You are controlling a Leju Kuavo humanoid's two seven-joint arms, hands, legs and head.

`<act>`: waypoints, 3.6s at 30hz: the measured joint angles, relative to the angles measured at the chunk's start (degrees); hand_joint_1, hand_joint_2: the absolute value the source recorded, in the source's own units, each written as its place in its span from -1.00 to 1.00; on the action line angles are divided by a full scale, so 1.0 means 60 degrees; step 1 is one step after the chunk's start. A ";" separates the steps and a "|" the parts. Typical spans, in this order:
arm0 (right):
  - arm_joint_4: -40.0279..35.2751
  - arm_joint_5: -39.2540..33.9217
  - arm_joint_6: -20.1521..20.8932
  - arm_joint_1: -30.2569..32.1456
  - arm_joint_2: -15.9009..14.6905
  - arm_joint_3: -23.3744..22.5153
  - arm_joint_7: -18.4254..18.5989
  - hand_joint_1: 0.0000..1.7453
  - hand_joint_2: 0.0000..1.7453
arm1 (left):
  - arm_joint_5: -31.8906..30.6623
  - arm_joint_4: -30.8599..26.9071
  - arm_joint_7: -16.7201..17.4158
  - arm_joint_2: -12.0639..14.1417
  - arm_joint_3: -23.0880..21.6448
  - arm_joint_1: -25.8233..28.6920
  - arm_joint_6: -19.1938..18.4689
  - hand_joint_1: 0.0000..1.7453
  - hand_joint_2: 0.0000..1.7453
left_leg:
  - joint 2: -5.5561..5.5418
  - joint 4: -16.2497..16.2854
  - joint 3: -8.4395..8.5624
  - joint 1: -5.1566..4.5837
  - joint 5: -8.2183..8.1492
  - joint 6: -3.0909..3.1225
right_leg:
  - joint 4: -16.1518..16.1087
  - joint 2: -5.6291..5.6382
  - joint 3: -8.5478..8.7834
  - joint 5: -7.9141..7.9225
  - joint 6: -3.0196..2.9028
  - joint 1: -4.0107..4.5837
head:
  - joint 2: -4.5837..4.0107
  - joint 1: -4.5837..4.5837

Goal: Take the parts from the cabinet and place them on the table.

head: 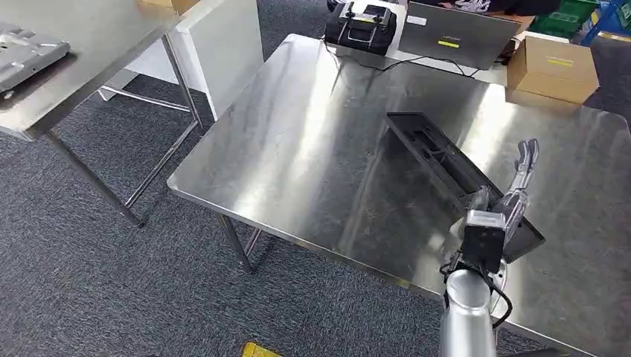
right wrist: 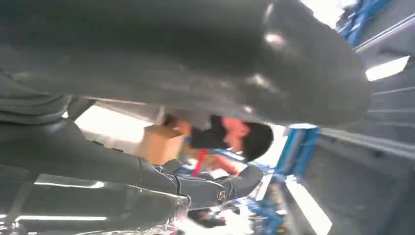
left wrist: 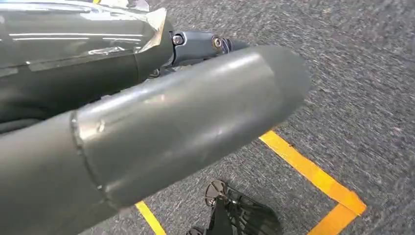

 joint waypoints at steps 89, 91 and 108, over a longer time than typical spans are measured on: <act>-0.0143 -0.0976 0.0998 0.1124 -0.0350 0.1280 0.0408 -1.00 -1.00 | 0.0014 -0.0015 -0.0036 -0.0477 0.1086 -0.0184 -0.0102 -1.00 -1.00 | 0.0086 0.0084 0.0012 0.0062 0.0063 0.0274 | 0.3260 -0.0022 -0.1149 -0.1666 -0.0113 0.0039 | 0.0000 0.0069; -0.0147 -0.0980 0.0980 0.1238 -0.0386 0.1232 0.0371 -1.00 -1.00 | -0.0037 -0.0015 -0.0018 -0.0474 0.1078 -0.0183 -0.0142 -1.00 -1.00 | 0.0090 0.0089 -0.0297 0.0043 0.0297 0.0252 | 0.2976 -0.0022 -0.0614 -0.1285 0.0069 0.0048 | 0.0000 0.0069; -0.0941 -0.0852 0.0666 0.2277 -0.0517 0.0599 0.0339 -1.00 -1.00 | -0.0721 -0.0015 0.0007 -0.0350 0.0587 -0.0138 -0.0426 -1.00 -1.00 | 0.0054 0.2057 -0.0007 0.0397 -0.0296 -0.0610 | 0.0137 -0.0149 0.0054 0.0018 -0.0393 -0.0010 | 0.0000 -0.0091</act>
